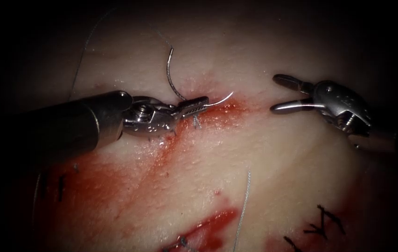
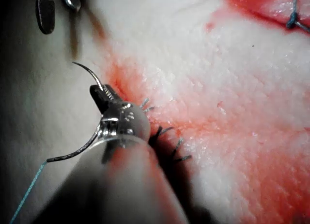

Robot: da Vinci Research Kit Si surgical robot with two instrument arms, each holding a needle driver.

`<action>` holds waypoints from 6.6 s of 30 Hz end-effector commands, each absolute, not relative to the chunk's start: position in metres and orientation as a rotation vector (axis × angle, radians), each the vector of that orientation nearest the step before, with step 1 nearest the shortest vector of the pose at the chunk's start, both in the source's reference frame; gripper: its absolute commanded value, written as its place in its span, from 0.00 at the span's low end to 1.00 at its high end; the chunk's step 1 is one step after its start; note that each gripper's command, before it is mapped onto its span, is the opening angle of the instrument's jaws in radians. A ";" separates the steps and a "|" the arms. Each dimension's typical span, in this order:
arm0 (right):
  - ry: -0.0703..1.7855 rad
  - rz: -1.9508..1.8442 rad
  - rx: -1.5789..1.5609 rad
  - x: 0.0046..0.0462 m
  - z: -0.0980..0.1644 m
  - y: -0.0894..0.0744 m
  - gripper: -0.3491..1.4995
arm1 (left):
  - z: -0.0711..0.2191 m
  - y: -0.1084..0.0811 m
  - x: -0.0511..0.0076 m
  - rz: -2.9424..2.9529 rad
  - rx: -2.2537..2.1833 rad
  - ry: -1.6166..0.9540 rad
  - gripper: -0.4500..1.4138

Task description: Wound Closure

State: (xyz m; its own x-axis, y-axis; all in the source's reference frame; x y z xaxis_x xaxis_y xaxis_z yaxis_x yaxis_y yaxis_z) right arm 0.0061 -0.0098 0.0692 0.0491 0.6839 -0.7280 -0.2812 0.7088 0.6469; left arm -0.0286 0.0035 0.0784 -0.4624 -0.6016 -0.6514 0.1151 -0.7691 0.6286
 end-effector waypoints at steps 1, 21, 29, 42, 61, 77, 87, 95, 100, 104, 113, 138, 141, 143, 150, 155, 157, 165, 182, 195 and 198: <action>1.351 0.787 0.405 0.0077 0.070 -0.009 0.65 | 0.079 0.004 -0.0293 -2.225 1.307 -0.725 0.00; 1.574 0.870 1.012 0.0150 0.070 -0.009 0.72 | 0.077 0.002 -0.0314 -1.813 1.476 -0.645 0.00; 1.574 0.902 1.066 0.0180 0.069 -0.009 0.70 | 0.076 0.001 -0.0320 -1.759 1.499 -0.603 0.00; 1.576 0.905 1.074 0.0190 0.068 -0.010 0.76 | 0.075 0.001 -0.0329 -1.755 1.508 -0.600 0.00; 1.565 0.883 1.086 0.0198 0.068 -0.011 0.68 | 0.074 0.000 -0.0330 -1.754 1.514 -0.596 0.00; 1.571 0.838 1.062 0.0203 0.069 -0.011 0.00 | 0.073 0.000 -0.0334 -1.756 1.512 -0.594 0.12; 1.383 1.044 0.793 0.0184 0.069 -0.009 0.00 | 0.074 0.000 -0.0336 -1.965 1.457 -0.585 0.88; 1.269 1.159 0.686 0.0179 0.069 -0.009 0.00 | 0.075 0.000 -0.0334 -2.120 1.393 -0.666 0.90; 1.229 1.190 0.652 0.0180 0.069 -0.009 0.00 | 0.075 0.001 -0.0331 -2.273 1.389 -0.657 0.88; 1.220 1.209 0.632 0.0182 0.069 -0.009 0.00 | 0.075 0.001 -0.0332 -2.355 1.448 -0.608 0.83; 1.222 1.232 0.613 0.0184 0.068 -0.009 0.00 | 0.075 0.000 -0.0341 -2.382 1.485 -0.583 0.74; 1.293 1.122 0.692 0.0187 0.068 -0.010 0.40 | 0.074 0.001 -0.0335 -2.014 1.415 -0.682 0.00; 1.303 1.109 0.706 0.0187 0.068 -0.010 0.62 | 0.074 0.001 -0.0333 -1.999 1.420 -0.675 0.00; 1.312 1.101 0.715 0.0187 0.068 -0.010 0.76 | 0.073 0.001 -0.0333 -1.983 1.420 -0.679 0.00; 1.330 1.104 0.791 0.0190 0.068 -0.010 0.81 | 0.073 0.001 -0.0334 -1.940 1.401 -0.690 0.00; 1.367 1.136 0.836 0.0191 0.068 -0.011 0.79 | 0.073 0.001 -0.0334 -1.914 1.414 -0.692 0.00; 1.384 1.138 0.844 0.0189 0.068 -0.011 0.73 | 0.073 0.001 -0.0334 -1.909 1.419 -0.691 0.00; 1.478 1.163 0.876 0.0178 0.068 -0.011 0.64 | 0.072 0.001 -0.0332 -1.894 1.443 -0.702 0.00; 1.510 1.182 0.905 0.0175 0.067 -0.010 0.44 | 0.072 0.001 -0.0332 -1.883 1.450 -0.718 0.00; 1.489 1.198 0.894 0.0179 0.067 -0.011 0.00 | 0.072 0.001 -0.0335 -1.887 1.446 -0.720 0.00; 1.474 1.197 0.892 0.0181 0.067 -0.011 0.05 | 0.072 0.001 -0.0336 -1.887 1.446 -0.721 0.00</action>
